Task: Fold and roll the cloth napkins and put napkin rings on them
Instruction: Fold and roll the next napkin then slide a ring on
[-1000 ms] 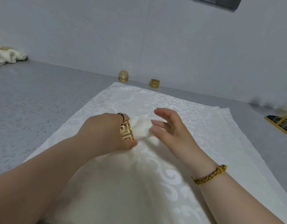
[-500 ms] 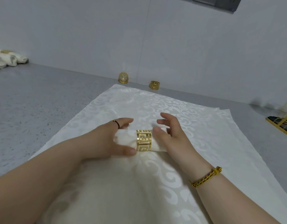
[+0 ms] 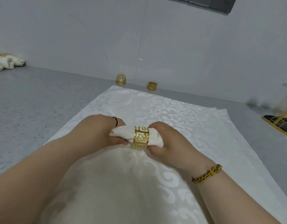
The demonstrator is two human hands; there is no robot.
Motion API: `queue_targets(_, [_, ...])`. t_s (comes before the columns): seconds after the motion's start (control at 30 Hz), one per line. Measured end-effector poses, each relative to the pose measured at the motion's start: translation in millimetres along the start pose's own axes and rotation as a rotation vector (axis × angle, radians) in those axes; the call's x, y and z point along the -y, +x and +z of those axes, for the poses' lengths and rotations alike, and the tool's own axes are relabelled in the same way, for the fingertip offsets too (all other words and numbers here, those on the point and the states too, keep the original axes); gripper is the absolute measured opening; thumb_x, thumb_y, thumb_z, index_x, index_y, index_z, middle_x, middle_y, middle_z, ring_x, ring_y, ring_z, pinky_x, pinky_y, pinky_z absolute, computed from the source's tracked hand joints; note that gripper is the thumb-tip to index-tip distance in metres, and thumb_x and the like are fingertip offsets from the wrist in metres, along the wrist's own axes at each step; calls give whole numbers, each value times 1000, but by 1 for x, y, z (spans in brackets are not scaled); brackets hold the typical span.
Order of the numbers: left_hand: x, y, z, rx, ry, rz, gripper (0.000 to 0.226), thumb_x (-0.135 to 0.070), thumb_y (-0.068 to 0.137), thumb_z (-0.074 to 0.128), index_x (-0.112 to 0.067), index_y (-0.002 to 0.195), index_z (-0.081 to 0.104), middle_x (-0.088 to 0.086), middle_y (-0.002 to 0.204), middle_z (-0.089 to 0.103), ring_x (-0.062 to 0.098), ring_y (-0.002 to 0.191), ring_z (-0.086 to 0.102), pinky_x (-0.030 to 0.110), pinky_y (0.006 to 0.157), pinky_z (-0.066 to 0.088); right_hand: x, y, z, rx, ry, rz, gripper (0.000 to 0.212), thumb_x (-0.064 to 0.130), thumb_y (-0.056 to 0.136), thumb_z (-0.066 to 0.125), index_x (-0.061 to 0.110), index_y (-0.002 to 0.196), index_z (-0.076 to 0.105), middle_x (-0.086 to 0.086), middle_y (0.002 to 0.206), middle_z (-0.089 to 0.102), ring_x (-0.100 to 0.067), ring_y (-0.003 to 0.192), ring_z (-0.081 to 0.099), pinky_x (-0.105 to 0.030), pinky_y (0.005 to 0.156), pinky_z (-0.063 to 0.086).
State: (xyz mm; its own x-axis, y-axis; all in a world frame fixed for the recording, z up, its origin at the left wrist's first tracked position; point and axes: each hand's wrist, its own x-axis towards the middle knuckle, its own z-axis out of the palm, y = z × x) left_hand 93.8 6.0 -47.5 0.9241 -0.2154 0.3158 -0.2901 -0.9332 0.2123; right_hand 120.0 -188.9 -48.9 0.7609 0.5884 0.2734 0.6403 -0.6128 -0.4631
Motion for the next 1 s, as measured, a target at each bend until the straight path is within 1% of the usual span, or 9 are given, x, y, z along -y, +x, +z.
queue_targets(0.03, [-2, 1, -5, -181, 69, 70, 26, -51, 87, 49, -35, 66, 49, -13, 62, 52, 10, 65, 55, 6, 64, 38, 1, 0, -2, -20, 8, -2, 30, 18, 80, 63, 17, 109, 53, 14, 92, 47, -2, 81, 43, -13, 69, 35])
queue_targets(0.07, [-4, 1, -11, -236, 103, 79, 27, -53, 87, 47, -30, 80, 61, -7, 72, 62, 16, 73, 62, 6, 25, 1, 1, 0, -3, -31, 11, -1, 30, 18, 81, 63, 16, 109, 53, 13, 92, 47, -4, 82, 44, -14, 70, 35])
queue_targets(0.1, [-4, 0, -12, -219, 88, 73, 34, -56, 81, 55, -31, 104, 61, -6, 92, 66, 18, 91, 62, 5, 100, 10, 1, -1, -3, -33, 6, -1, 31, 21, 80, 63, 16, 110, 54, 12, 94, 48, -5, 84, 45, -16, 71, 36])
queue_targets(0.13, [-5, -4, -10, -173, 45, 74, 57, -60, 71, 62, -35, 121, 51, -8, 108, 64, 16, 107, 56, 13, 102, 15, 1, -1, -1, -33, -6, -8, 33, 27, 79, 62, 16, 109, 55, 11, 95, 50, -6, 86, 46, -18, 71, 37])
queue_targets(0.23, [-10, -6, 3, -87, 197, 211, 74, -67, 54, 42, -28, 115, 58, -10, 99, 69, 6, 99, 57, 25, 95, 27, 4, -1, 7, -33, -31, -39, 34, 29, 77, 63, 16, 108, 56, 7, 98, 55, -8, 88, 48, -13, 70, 35])
queue_targets(0.43, [-11, -3, 17, -87, 174, 212, 39, -55, 61, 35, -34, 73, 66, -18, 58, 63, 6, 46, 57, 15, 65, 35, 7, 0, 9, -5, -41, -39, 20, 18, 79, 62, 14, 99, 59, 9, 87, 56, -8, 83, 50, -10, 67, 35])
queue_targets(0.67, [-13, -2, 14, -149, 143, 232, 36, -49, 60, 38, -32, 74, 67, -16, 59, 62, 6, 44, 57, 16, 39, 42, 5, 0, 0, 73, 25, 45, 14, 15, 77, 61, 20, 84, 50, 15, 72, 49, -3, 66, 47, -15, 61, 37])
queue_targets(0.83, [-15, -4, 13, -23, 140, 83, 56, -54, 78, 57, -41, 131, 42, -23, 120, 54, 2, 107, 54, 13, 74, 28, 2, -2, 1, 86, -3, 39, 51, 27, 79, 65, 25, 125, 43, 14, 112, 47, -2, 98, 45, -17, 83, 38])
queue_targets(1.0, [-10, -5, 18, 120, -11, -5, 66, -58, 76, 58, -45, 135, 30, -24, 129, 46, 2, 119, 43, 15, 85, 30, 3, 0, 8, 92, -80, 4, 46, 28, 84, 61, 20, 126, 45, 2, 121, 51, -16, 108, 48, -25, 87, 37])
